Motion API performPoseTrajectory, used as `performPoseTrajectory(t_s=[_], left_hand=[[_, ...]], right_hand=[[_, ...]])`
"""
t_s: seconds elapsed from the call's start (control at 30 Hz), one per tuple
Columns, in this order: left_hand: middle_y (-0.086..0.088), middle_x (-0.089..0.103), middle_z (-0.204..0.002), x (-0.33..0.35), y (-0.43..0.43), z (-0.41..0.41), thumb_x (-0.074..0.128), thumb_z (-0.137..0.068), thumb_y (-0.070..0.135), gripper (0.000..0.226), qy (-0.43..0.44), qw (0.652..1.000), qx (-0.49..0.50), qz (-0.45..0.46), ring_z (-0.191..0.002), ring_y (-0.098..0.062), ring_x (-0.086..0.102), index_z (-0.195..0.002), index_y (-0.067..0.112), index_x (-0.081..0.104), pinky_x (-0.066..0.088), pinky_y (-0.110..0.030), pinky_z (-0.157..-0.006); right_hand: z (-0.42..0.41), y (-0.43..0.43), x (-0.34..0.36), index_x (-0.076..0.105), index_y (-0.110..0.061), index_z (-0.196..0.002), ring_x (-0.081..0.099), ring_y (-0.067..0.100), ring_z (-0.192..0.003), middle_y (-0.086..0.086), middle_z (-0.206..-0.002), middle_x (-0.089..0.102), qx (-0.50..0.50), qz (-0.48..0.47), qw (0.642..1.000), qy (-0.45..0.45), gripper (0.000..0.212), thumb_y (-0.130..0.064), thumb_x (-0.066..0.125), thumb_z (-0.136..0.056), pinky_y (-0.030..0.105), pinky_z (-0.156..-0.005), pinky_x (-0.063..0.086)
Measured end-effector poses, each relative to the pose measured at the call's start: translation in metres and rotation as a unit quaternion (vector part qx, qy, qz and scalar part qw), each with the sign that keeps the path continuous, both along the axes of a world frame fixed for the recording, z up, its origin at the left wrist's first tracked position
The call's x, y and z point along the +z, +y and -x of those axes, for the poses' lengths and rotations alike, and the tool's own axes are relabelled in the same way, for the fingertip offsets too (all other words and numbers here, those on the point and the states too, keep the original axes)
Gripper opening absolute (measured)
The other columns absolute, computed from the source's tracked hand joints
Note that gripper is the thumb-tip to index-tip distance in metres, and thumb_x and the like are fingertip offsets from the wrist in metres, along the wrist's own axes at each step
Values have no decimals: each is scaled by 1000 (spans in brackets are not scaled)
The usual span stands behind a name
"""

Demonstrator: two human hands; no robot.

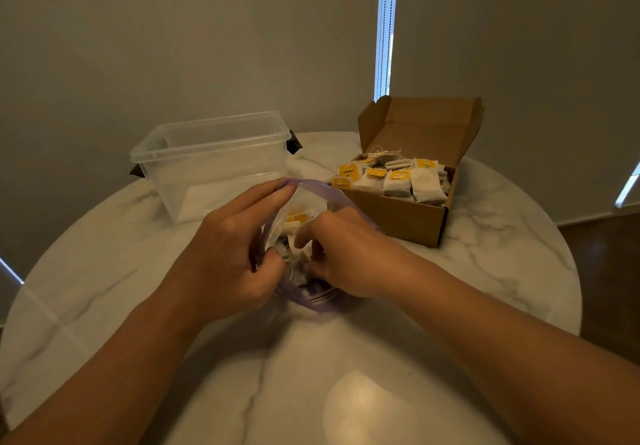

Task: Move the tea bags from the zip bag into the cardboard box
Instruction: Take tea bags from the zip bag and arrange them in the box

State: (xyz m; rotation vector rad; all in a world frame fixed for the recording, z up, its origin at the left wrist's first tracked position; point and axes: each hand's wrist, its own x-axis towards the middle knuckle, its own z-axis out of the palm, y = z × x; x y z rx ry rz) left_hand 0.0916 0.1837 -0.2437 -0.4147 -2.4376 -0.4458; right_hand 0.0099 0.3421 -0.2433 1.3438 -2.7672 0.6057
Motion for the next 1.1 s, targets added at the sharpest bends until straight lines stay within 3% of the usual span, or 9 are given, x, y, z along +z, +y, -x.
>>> performPoseTrajectory(t_s=[0.13, 0.3, 0.43, 0.5, 0.6, 0.73, 0.87, 1.0, 1.1], left_hand=[[-4, 53, -143, 0, 1, 0, 56, -69, 2, 71, -2, 1000, 0, -3, -108, -24, 42, -140, 2, 52, 31, 4, -82], [-4, 53, -144, 2, 2, -2, 57, -71, 4, 70, -19, 1000, 0, 0, -105, -25, 44, -141, 3, 52, 33, 4, -79], [-4, 52, -144, 5, 4, -5, 52, -76, 15, 66, -32, 999, -22, -11, -83, 7, 57, -141, 4, 52, 39, 1, -69], [-5, 52, -144, 5, 4, -5, 54, -76, 12, 66, -35, 999, -25, -15, -83, 13, 55, -141, 4, 52, 39, 1, -68], [-5, 52, -144, 4, 3, -4, 58, -72, 5, 70, -32, 999, -20, -11, -92, -2, 53, -142, 3, 51, 37, 3, -73], [-4, 52, -145, 3, 2, -3, 59, -72, 5, 71, -16, 1000, -10, -8, -96, -12, 52, -143, 4, 50, 36, 3, -73], [-2, 51, -145, 1, 0, -1, 58, -71, 3, 72, -4, 1000, -2, -7, -109, -27, 42, -143, 4, 49, 33, 4, -81], [-2, 51, -146, 0, 0, -1, 58, -70, 2, 72, -3, 1000, -2, -7, -107, -28, 43, -142, 3, 50, 31, 4, -82], [-2, 51, -145, 0, 0, 0, 57, -71, 2, 72, -2, 1000, -4, -9, -108, -25, 43, -142, 3, 50, 32, 4, -81]], right_hand=[[-3, 0, 0, 67, -22, -117, 56, 16, -94, -1, -100, 61, 6, -28, 1000, -4, 26, -20, 65, -91, 25, -71, 44], [-3, 3, 1, 63, -17, -111, 47, 16, -82, 2, -100, 57, -32, -61, 997, 46, 23, -10, 65, -89, 27, -66, 41], [-7, 5, 6, 58, -14, -114, 40, 17, -82, 3, -95, 46, -42, -96, 993, 56, 29, -6, 65, -87, 29, -67, 38], [-8, 6, 8, 59, -14, -112, 39, 17, -80, 2, -90, 45, -47, -97, 991, 75, 25, -8, 64, -88, 28, -68, 37], [-10, 6, 11, 59, -14, -114, 39, 18, -78, -3, -76, 35, -63, -98, 989, 92, 24, -12, 64, -90, 28, -68, 37], [-16, 4, 13, 58, -16, -124, 55, 23, -102, 6, -114, 58, -44, -83, 987, 131, 35, -13, 63, -90, 31, -72, 41], [-16, -1, 12, 61, -20, -124, 52, 23, -114, 3, -119, 61, 15, -87, 981, 172, 34, -19, 64, -90, 32, -78, 46], [-11, -5, 8, 63, -19, -119, 55, 19, -102, 2, -114, 61, 18, -75, 989, 127, 28, -14, 61, -91, 25, -68, 34], [-10, -4, 7, 62, -16, -111, 49, 18, -85, 5, -109, 61, 5, -79, 991, 111, 23, -12, 64, -88, 27, -65, 35]])
